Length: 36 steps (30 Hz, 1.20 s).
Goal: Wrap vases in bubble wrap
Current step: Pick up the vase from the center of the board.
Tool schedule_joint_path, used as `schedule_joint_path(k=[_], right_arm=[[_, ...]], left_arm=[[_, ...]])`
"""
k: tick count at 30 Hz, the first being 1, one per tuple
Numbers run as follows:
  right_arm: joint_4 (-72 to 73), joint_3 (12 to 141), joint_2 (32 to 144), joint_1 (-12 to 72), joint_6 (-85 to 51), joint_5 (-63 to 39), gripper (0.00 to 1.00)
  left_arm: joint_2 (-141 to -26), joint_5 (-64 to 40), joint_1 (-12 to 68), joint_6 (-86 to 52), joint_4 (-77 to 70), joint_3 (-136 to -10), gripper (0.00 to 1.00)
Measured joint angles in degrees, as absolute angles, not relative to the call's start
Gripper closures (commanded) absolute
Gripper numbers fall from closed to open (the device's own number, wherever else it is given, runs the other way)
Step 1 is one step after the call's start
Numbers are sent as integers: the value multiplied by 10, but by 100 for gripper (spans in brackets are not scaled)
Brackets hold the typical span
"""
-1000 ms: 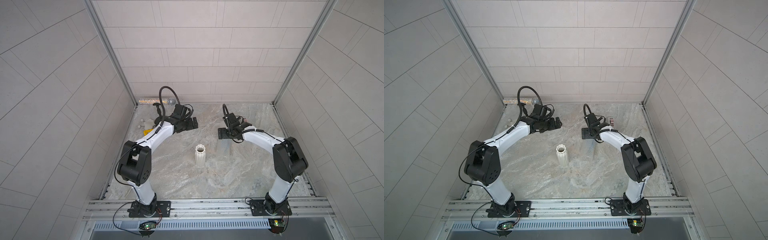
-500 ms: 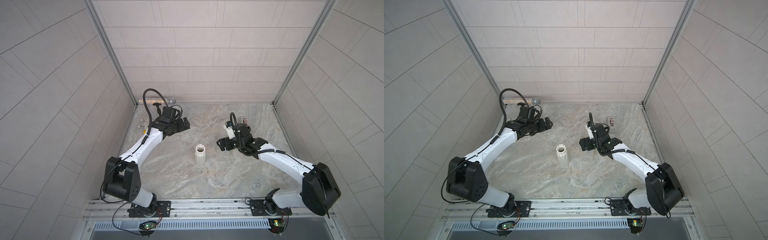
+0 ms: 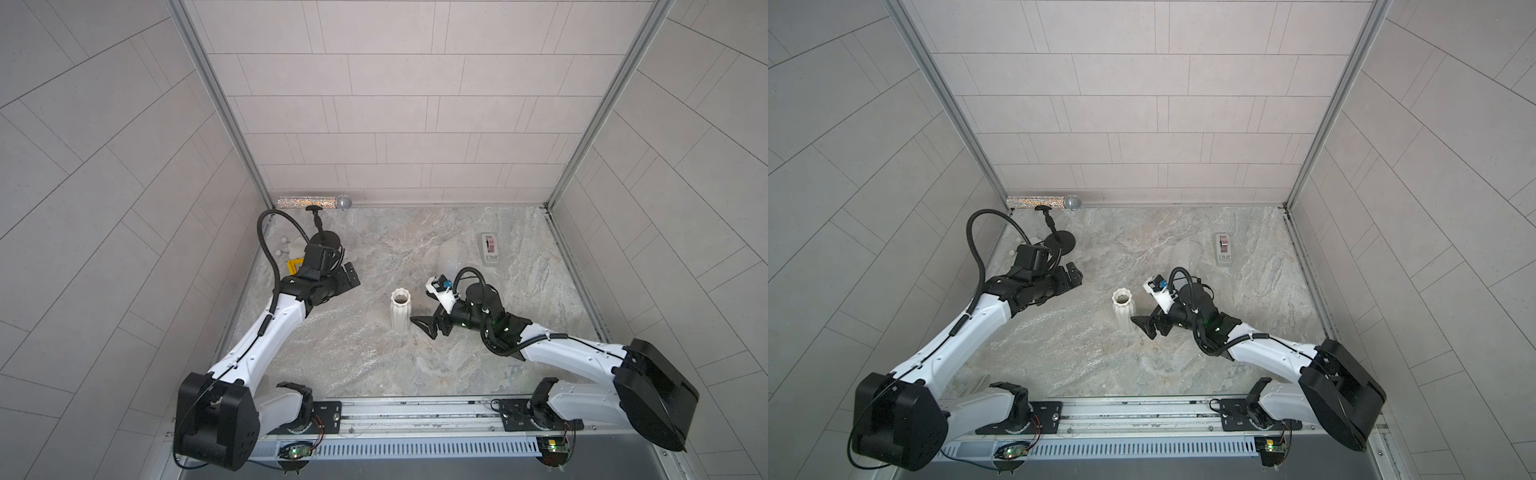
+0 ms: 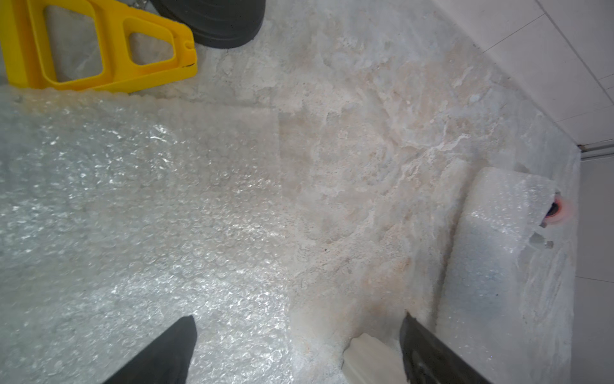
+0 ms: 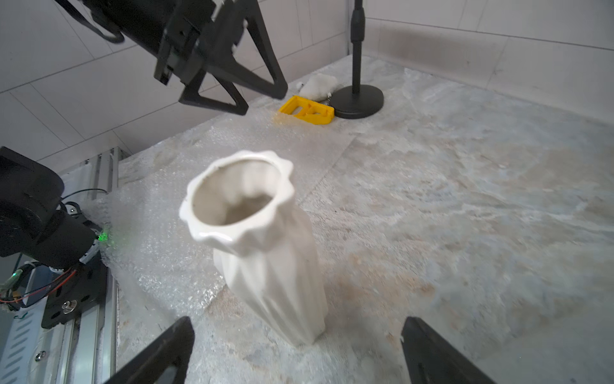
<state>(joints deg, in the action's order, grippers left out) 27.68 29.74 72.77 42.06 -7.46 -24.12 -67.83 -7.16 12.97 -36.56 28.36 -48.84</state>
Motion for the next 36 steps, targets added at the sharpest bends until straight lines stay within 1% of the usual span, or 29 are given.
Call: schedule_joint_path(k=[7,12,14,17,20,23,29,33,36], right_arm=[[387,329,830,448,-74,-256,0],[438,345,884,455,-75,-259,0],[452,345,900,456,-75,-259,2],[466,354,924,457,-75,-261,9],[483,362,939,457,-76,-269,20],[498,366,942,457,-76,-277,35],[496,368,939,450,-74,-295,55],[439,369,906,448,-65,-296,63],[378,376,861,446,-58,-291,65]], left_arm=[[-671,-53,130,-369,291,-461,0],[-676,-48,130,-371,285,-461,0],[-686,-47,130,-371,281,-462,0],[-712,-46,130,-371,277,-464,0],[-747,-48,130,-371,277,-475,0],[-790,-58,130,-369,272,-494,0],[-882,-95,130,-355,258,-542,0],[-928,-117,130,-347,249,-558,0],[-959,-129,133,-343,234,-561,0]])
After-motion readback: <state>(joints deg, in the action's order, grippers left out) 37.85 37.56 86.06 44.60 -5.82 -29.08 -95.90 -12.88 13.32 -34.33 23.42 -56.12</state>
